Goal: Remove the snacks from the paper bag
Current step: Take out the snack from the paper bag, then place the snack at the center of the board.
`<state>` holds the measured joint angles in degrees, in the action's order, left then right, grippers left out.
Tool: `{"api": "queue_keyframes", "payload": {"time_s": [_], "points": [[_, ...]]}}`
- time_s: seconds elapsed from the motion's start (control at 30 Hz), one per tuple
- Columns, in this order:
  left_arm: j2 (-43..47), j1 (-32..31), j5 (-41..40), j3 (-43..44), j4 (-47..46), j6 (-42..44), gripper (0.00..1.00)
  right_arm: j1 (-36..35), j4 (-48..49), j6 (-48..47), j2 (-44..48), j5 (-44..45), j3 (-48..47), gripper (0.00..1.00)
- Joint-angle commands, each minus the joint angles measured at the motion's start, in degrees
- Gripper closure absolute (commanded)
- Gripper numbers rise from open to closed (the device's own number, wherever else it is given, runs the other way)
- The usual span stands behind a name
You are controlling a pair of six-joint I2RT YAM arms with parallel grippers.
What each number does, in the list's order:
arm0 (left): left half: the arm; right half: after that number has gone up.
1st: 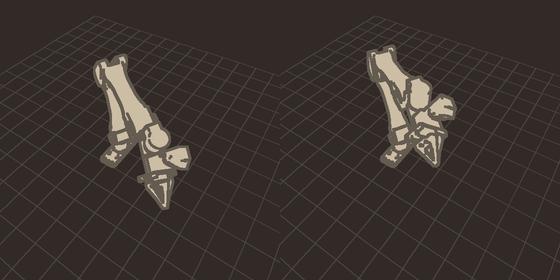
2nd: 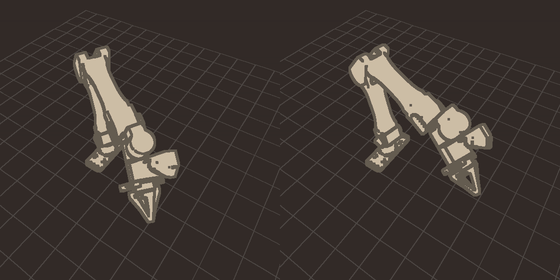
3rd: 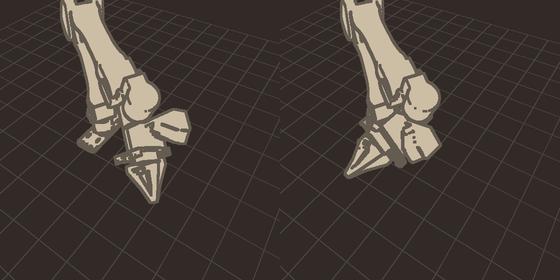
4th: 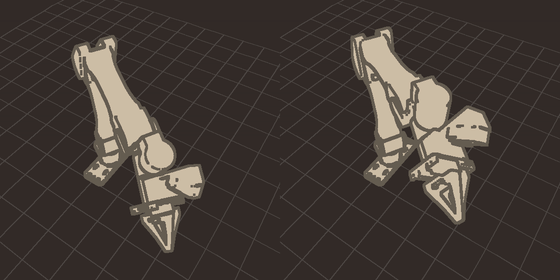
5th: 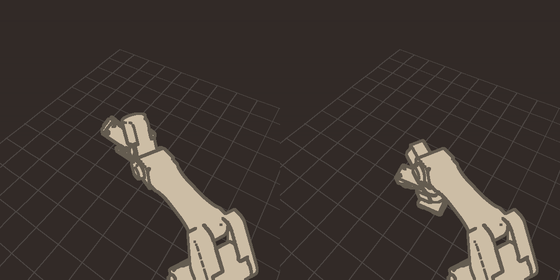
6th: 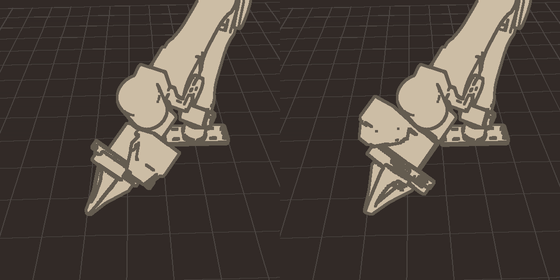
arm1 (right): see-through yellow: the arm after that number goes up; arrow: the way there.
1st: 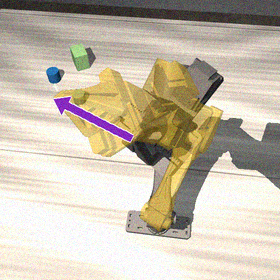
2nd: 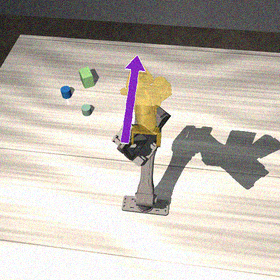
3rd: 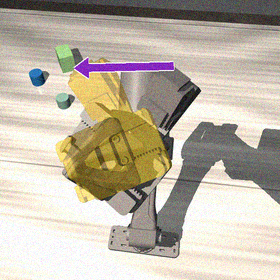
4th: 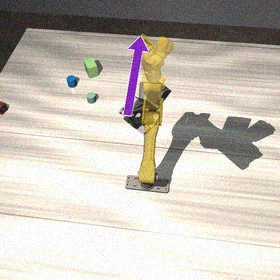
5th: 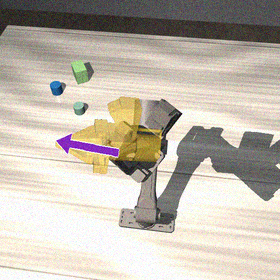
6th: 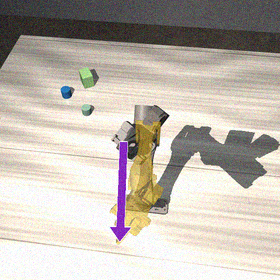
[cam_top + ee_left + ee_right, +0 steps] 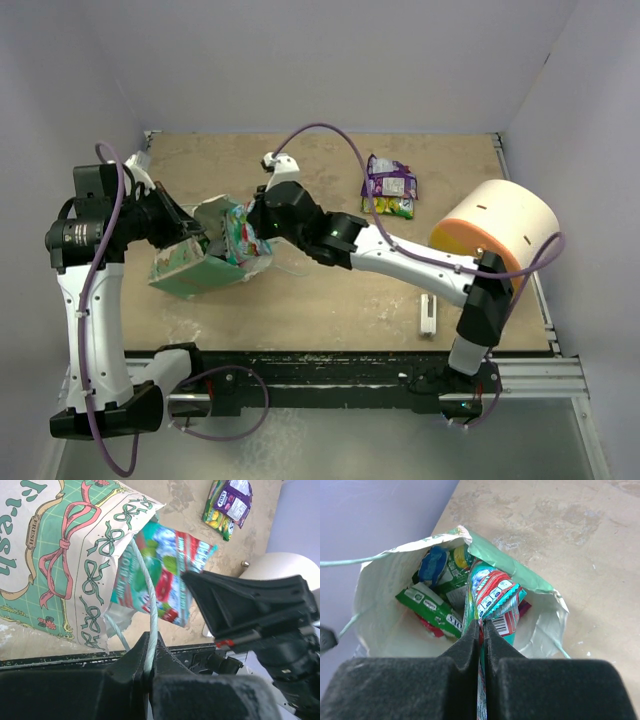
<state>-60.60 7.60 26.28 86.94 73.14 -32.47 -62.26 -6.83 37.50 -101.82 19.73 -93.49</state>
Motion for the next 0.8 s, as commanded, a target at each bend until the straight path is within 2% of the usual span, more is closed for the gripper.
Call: {"api": "queue_keyframes", "payload": {"time_s": [0.0, 0.27, 0.43, 0.57, 0.77], "points": [[1.46, 0.12, -0.1, -0.43, -2.89, -1.68, 1.0, -0.18, -1.59, -3.7, 8.94, 0.52, 1.62, 1.0], [2.19, 0.09, -0.45, -2.4, -3.95, -2.46, 1.0, 1.88, -8.11, -9.89, 22.21, 5.51, 5.98, 1.0], [2.5, 0.07, -0.36, -3.25, -4.24, -2.6, 1.0, 10.98, -10.21, -12.03, 27.67, 5.1, 8.75, 1.0], [2.02, 0.12, -0.05, -3.15, -4.72, -2.6, 1.0, 19.07, -9.18, -15.21, 27.11, 5.16, 9.0, 1.0], [1.09, 0.06, 0.48, -2.61, -5.04, -2.59, 1.0, 30.22, -6.64, -16.67, 19.77, 4.71, 7.37, 1.0]]}}
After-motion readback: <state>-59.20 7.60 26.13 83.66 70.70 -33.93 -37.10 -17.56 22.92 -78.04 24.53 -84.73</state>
